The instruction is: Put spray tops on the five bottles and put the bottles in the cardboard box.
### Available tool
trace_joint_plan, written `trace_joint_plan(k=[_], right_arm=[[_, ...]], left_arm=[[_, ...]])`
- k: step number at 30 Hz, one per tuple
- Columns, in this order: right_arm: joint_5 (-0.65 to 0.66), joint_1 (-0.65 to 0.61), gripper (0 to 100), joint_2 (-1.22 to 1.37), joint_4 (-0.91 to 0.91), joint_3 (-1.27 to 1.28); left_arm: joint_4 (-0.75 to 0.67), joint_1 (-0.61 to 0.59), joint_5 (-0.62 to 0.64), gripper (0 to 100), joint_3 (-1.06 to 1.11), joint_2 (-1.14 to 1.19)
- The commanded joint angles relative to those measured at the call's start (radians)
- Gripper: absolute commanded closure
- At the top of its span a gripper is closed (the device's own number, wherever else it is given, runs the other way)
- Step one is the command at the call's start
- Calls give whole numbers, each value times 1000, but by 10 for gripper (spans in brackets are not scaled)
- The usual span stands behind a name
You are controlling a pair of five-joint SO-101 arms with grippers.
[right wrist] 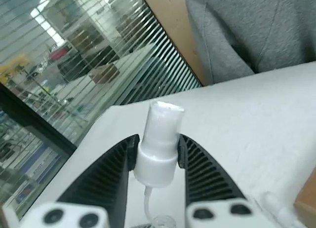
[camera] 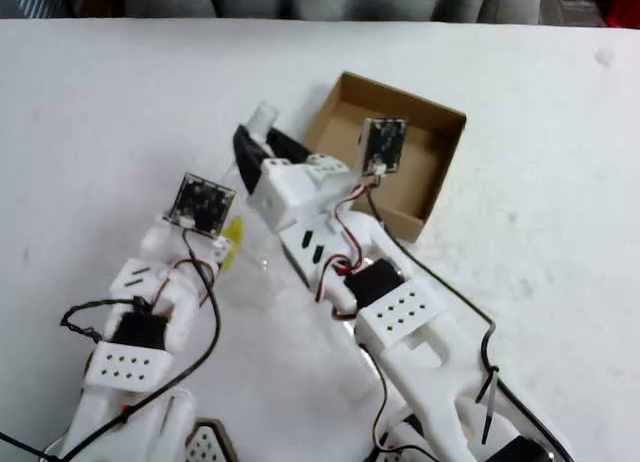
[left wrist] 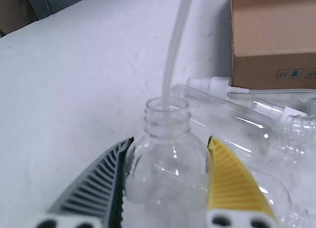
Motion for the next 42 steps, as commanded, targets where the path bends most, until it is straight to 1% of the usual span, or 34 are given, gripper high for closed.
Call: trace_joint_plan(k=[1,3,5,10,12,14,18,20,28,34,38,40,42], right_arm=[[34,-35,956,-2,16,-31],[58,-44,922,-2,16,-29],[61,-44,913,-2,16,-28],[68,-44,983,-2,13,-28],[68,-45,977,-2,16,-28],[68,-45,947,-2,16,-28],[69,-45,848,-2,18,-26],[69,-44,831,-2,18,-26],[69,-33,837,-13,18,-29],[60,45,840,-4,16,-68],[60,54,846,-2,16,-69],[60,44,890,-2,18,-68],[63,38,969,-1,18,-68]], left_arm=[[-28,-8,18,980,-38,-38],[-28,-8,18,980,-38,-38],[-28,-8,18,980,-38,-38],[-28,-8,18,980,-38,-38],[-28,-8,20,980,-38,-38],[-28,-8,20,980,-38,-38],[-28,-8,20,980,-38,-38],[-28,-8,20,980,-38,-38],[-31,-8,21,980,-38,-38],[-34,-8,26,980,-40,-38],[-34,-41,34,980,-60,-39],[-34,-70,92,980,-69,-39],[-41,-94,157,980,-81,-39]])
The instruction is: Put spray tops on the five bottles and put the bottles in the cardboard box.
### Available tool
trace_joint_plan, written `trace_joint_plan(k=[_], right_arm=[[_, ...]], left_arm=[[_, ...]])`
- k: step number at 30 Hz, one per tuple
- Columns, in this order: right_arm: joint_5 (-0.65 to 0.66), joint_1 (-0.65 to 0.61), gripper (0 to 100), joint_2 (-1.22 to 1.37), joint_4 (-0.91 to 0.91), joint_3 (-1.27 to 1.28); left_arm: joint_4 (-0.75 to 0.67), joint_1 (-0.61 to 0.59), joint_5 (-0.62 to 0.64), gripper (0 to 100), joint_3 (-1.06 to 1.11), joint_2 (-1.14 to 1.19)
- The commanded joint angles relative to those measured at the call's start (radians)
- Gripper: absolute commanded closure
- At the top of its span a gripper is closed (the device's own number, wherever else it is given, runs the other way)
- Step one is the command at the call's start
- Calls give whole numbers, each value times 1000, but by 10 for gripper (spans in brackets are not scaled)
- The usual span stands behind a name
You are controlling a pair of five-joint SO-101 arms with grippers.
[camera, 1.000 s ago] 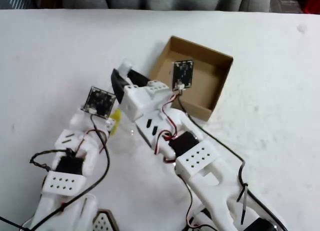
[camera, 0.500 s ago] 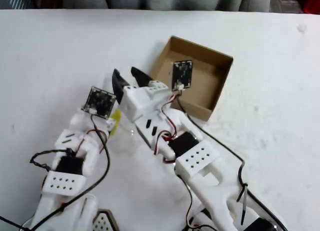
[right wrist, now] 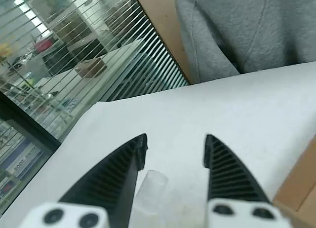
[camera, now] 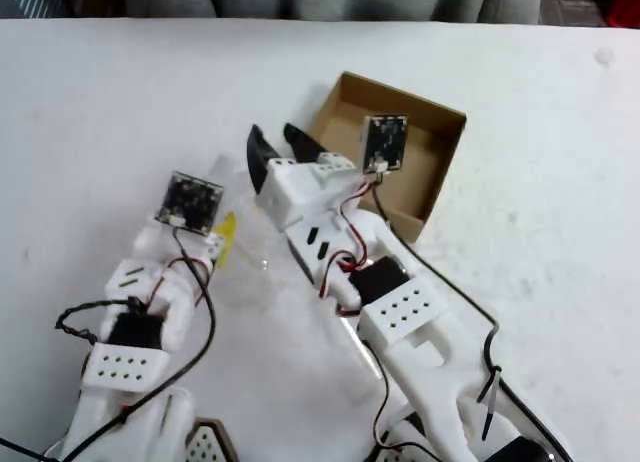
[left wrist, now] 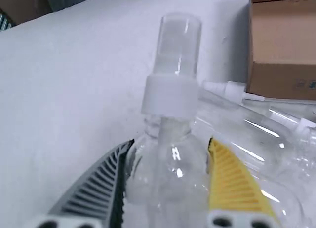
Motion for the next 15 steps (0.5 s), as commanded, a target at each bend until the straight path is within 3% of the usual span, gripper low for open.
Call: trace_joint_plan(k=[1,9,15], right_arm=[[11,-7,992,-1,7,-68],[15,-30,982,99,8,-75],[204,-70,982,246,10,-120]], left_arm=[[-51,-65,133,980,-86,-35],[-167,-140,264,980,-91,-36],[-196,-209,269,980,-74,-157]])
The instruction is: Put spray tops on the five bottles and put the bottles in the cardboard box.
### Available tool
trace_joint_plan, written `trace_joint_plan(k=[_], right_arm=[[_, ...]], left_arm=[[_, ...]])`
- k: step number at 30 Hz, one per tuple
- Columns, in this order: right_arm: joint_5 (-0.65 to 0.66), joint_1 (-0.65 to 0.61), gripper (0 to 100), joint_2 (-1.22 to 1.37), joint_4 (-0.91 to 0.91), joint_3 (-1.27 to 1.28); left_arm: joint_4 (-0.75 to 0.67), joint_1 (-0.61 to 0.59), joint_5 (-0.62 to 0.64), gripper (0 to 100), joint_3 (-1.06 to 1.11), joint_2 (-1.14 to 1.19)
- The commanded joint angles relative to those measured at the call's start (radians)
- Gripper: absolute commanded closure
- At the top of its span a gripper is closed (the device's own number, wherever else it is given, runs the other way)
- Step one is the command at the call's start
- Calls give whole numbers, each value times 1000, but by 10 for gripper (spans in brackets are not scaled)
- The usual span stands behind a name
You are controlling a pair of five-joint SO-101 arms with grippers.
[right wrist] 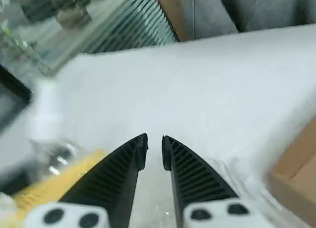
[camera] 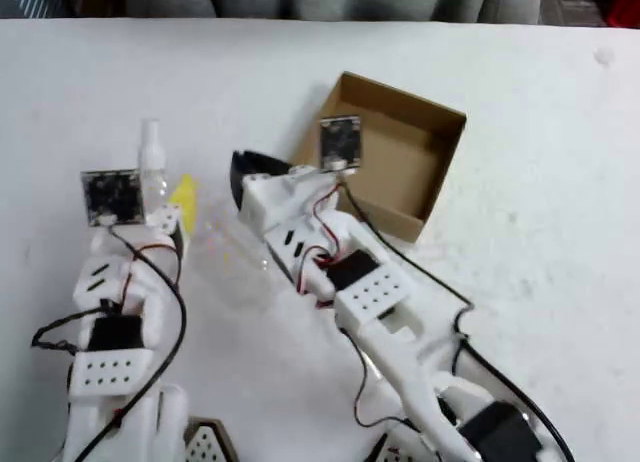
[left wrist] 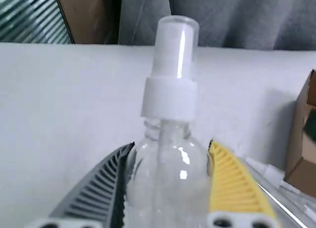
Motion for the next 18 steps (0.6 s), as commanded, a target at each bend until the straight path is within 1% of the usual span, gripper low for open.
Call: trace_joint_plan(k=[1,5,9,11,14,18], right_arm=[[112,-16,982,47,12,-86],[166,5,982,94,12,-124],[193,107,982,117,28,-183],[190,166,982,119,102,-241],[186,239,982,127,282,-358],[184,335,981,208,469,-545]], left_arm=[[-38,-58,20,980,-46,-163],[-38,-59,20,980,49,-341],[-23,-59,20,980,129,-504],[17,-59,20,980,149,-573],[81,-59,20,980,155,-645],[118,-59,21,980,149,-674]])
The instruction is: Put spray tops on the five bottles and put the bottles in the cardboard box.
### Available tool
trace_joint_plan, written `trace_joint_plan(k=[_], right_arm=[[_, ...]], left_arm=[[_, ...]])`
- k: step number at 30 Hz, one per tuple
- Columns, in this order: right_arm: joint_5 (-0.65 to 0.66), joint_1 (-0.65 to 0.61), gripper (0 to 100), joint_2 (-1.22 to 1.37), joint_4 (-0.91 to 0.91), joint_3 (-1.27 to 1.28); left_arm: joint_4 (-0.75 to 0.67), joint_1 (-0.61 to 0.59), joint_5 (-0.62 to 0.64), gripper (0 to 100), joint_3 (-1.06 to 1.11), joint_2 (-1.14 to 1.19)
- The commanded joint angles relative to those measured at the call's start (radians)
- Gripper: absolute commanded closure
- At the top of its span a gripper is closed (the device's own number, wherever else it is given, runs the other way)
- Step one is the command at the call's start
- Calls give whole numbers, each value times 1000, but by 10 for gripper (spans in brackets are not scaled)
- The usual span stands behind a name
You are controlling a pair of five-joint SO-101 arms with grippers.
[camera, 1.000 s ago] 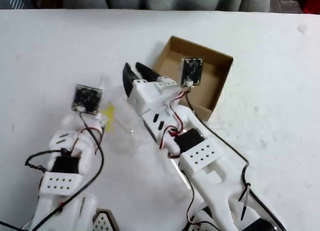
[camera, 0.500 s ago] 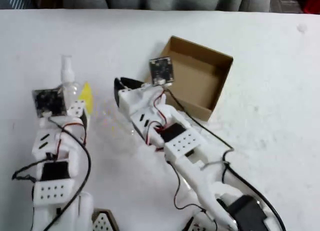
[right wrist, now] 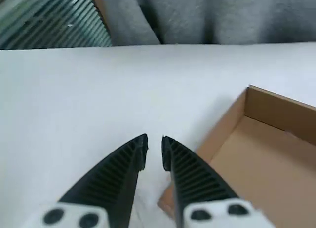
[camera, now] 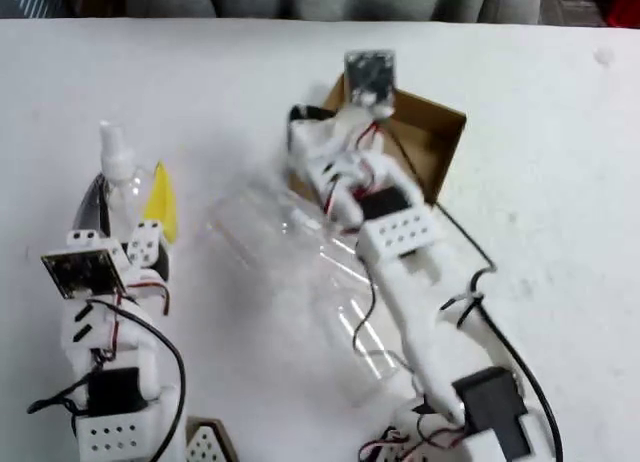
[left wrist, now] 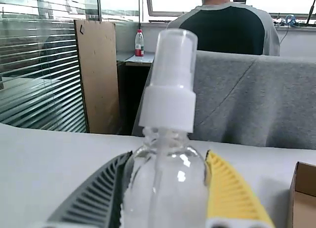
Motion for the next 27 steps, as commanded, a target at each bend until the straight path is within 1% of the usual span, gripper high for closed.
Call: trace_joint_plan(k=[1,5,7,10,14,15,18,21,24,27], right_arm=[[-6,102,981,64,142,-213],[-149,199,978,223,254,-427],[-169,245,978,305,312,-540],[-132,315,977,400,421,-697],[21,378,977,429,598,-856],[15,387,977,432,611,-878],[-61,394,977,479,588,-885],[-74,394,977,570,549,-933],[-80,421,976,671,576,-1046],[-143,450,976,782,630,-1186]], left_arm=[[26,-13,17,980,-18,-47],[26,-13,17,980,-11,-47],[26,-13,17,980,-8,-47],[18,-12,17,980,15,-47],[18,-8,17,980,21,-47],[18,-7,17,980,21,-47],[18,-7,17,980,21,-47],[18,-7,17,980,21,-47],[18,-7,17,980,21,-47],[18,-5,17,980,21,-47]])
